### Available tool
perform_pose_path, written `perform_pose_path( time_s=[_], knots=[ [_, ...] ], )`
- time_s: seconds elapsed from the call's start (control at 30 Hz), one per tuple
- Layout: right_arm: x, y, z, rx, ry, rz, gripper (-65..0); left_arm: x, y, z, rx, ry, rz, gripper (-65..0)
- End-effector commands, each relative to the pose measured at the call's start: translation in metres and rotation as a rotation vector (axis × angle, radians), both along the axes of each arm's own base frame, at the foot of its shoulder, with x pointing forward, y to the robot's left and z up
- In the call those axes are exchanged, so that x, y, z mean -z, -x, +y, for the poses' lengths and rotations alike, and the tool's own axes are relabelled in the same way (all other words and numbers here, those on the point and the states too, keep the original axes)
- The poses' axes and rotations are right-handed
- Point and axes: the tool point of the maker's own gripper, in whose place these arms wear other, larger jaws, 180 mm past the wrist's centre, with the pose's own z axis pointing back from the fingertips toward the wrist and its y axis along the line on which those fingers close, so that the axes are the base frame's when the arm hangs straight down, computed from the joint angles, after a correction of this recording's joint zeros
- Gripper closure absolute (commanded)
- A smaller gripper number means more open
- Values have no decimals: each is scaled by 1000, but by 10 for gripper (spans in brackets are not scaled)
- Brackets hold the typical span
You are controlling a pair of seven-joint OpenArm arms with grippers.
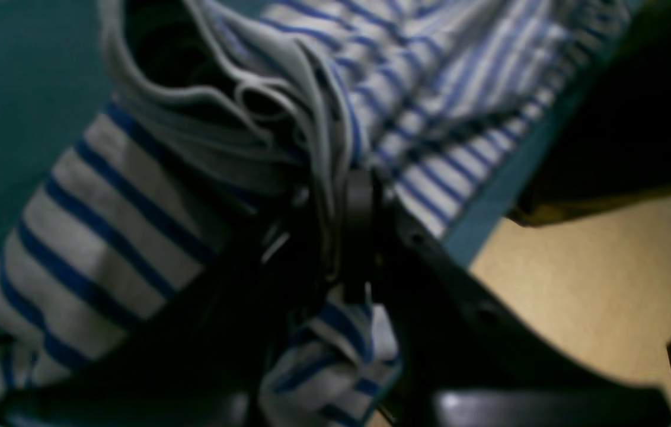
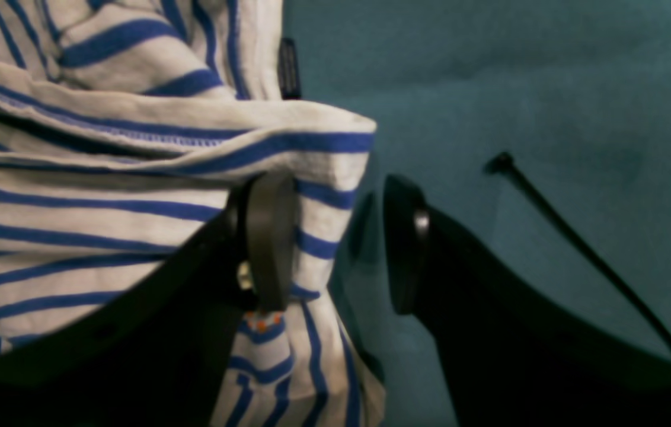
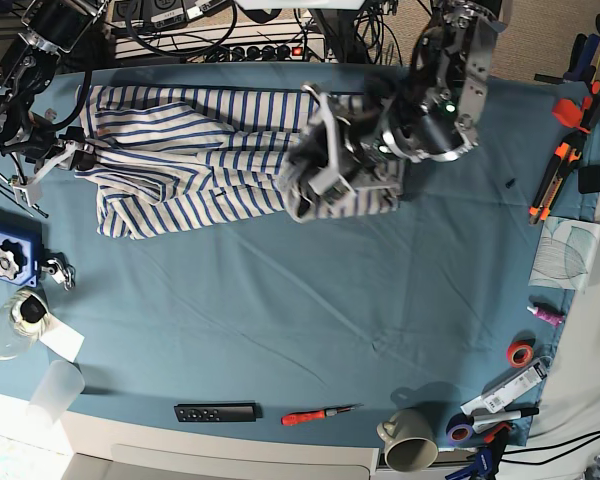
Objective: Fold the T-shirt properly
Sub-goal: 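Lift the strip end with the left gripper and fold it toward the right gripper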
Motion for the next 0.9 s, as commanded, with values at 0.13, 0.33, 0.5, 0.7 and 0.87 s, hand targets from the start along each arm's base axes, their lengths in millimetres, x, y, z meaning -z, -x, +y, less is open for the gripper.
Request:
perform_pose_path(
  time_s=[0.13, 0.33, 0.5, 0.7, 0.87],
  knots=[
    [-15, -9, -9, 0, 30, -46, -248, -18, 6, -30, 49, 63, -56, 0],
    [-15, -9, -9, 0, 30, -45, -248, -24, 6, -46, 45, 77, -77, 0],
    [-15, -9, -9, 0, 30, -46, -248, -28, 6, -50, 46, 94, -97, 0],
    [-15, -9, -9, 0, 30, -45, -248, -33, 9, -54, 89, 116, -132, -84],
    [-16, -9, -9, -1, 30, -46, -248, -38, 9, -56, 84, 146, -131, -228]
  ],
)
